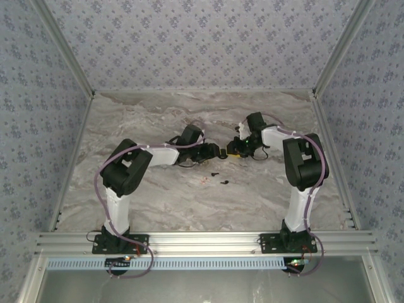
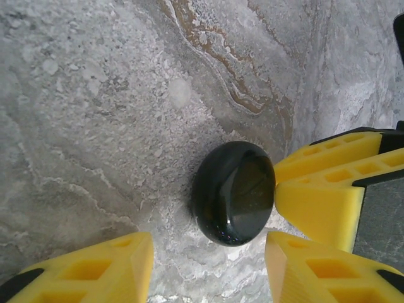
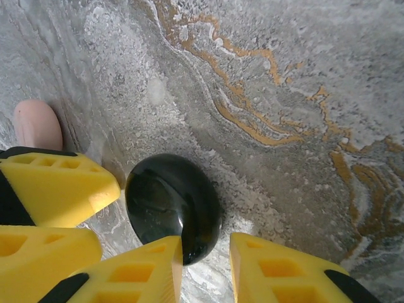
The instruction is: Insert wireless bluetooth earbuds into charging case
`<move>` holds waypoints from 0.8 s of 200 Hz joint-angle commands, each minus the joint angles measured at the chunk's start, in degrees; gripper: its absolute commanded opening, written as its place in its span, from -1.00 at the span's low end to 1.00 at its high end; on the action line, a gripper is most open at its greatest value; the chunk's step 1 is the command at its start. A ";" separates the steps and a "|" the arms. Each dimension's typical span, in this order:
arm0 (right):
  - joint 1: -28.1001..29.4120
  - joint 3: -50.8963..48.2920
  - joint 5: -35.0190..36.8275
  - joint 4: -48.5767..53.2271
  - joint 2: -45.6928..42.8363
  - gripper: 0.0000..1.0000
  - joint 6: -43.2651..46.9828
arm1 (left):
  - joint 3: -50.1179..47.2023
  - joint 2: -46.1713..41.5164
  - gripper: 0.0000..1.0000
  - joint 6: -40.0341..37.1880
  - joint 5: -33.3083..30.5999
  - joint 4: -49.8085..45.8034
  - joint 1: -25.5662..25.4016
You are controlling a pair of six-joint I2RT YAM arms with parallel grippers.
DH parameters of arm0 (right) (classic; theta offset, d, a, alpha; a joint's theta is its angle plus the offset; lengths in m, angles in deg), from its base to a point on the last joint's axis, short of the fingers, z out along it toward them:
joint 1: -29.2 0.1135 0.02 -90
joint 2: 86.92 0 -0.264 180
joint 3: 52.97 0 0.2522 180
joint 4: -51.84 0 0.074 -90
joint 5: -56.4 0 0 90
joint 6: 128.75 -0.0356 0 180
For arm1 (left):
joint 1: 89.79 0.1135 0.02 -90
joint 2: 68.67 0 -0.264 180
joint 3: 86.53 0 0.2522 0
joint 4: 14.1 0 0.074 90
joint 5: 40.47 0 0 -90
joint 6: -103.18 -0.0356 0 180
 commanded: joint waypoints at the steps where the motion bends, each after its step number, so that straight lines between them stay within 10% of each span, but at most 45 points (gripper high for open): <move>1: -0.41 1.48 -1.98 -0.42 0.98 -0.46 -1.09 | 1.72 1.21 -0.04 0.16 0.77 0.71 -0.32; 160: -1.03 2.27 -2.81 -1.16 3.15 -0.57 -1.80 | 4.10 5.43 -0.13 2.32 2.26 1.51 -1.51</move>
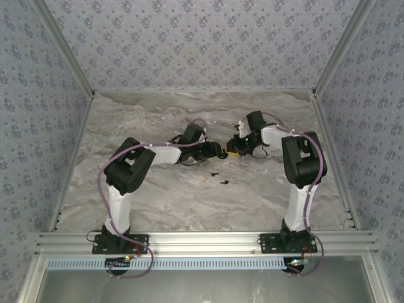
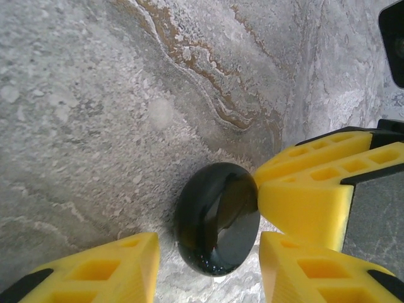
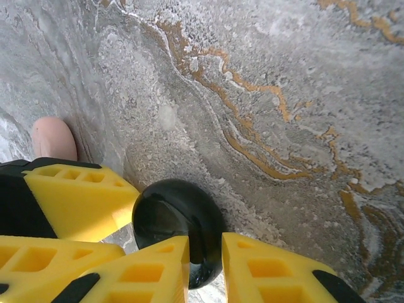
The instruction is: Insert wireless bluetooth earbuds into charging case
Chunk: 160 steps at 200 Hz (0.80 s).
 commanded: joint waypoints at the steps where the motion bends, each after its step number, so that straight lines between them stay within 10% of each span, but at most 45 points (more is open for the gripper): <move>1: -0.40 0.42 -0.61 0.07 1.12 -0.57 -0.88 | 1.38 2.67 -0.13 0.66 1.10 -0.07 -1.24; 160: -0.80 -0.73 -2.12 0.04 0.83 -0.56 -1.22 | 1.82 4.33 -0.29 4.88 1.48 4.15 -1.64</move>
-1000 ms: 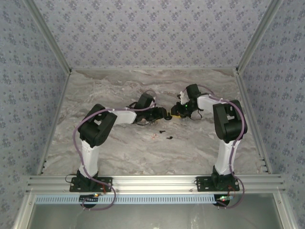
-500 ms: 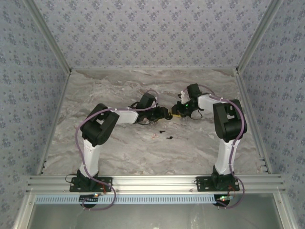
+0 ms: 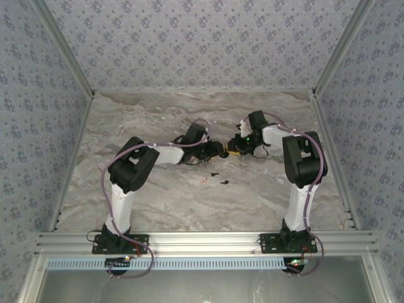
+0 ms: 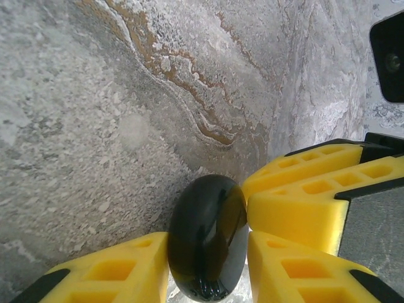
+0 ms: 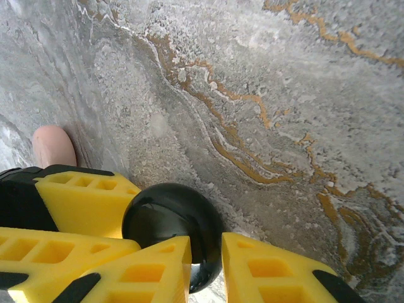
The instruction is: Insert wireless bluetooth earbuds into charging case
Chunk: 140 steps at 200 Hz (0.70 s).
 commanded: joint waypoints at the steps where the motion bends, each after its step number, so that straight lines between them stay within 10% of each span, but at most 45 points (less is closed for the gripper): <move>1: -0.14 -0.71 -1.90 0.42 0.70 -0.56 -0.39 | 0.73 2.08 -0.29 0.62 0.88 0.43 -1.16; 140: -1.26 -2.03 -1.64 0.30 -2.24 -0.44 -0.24 | 0.34 1.25 -0.51 0.81 -0.43 -0.34 -1.00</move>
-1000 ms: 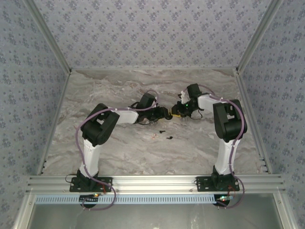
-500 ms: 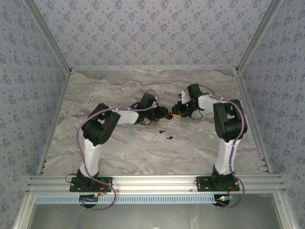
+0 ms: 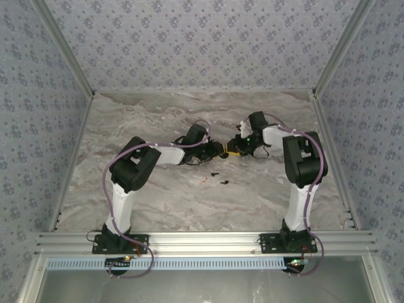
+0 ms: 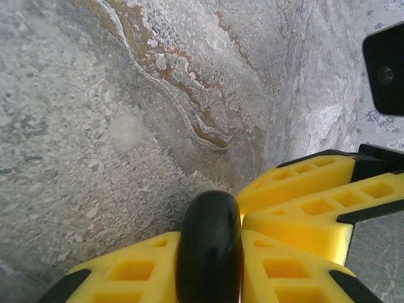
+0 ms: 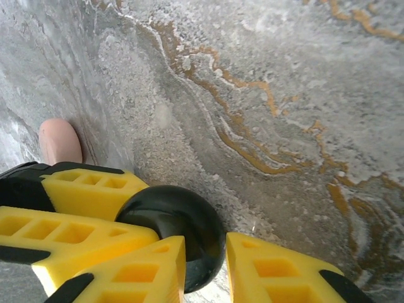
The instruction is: Insert wireless bluetooth earbuds into charging case
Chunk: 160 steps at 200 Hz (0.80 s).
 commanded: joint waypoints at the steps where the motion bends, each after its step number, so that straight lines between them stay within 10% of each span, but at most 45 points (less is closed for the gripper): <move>1: -0.81 -1.16 0.11 0.54 -2.34 -0.43 -0.21 | 0.29 0.27 -0.52 -1.35 -0.45 -2.18 -0.65; 101: -4.78 -7.84 -4.03 0.39 -21.85 -0.07 4.55 | -2.98 -17.14 -0.55 -17.10 0.80 -12.09 4.61; 160: -2.81 -6.00 -16.14 -1.65 -29.25 0.05 6.27 | -7.11 -29.98 -0.55 -24.12 14.79 -7.19 8.48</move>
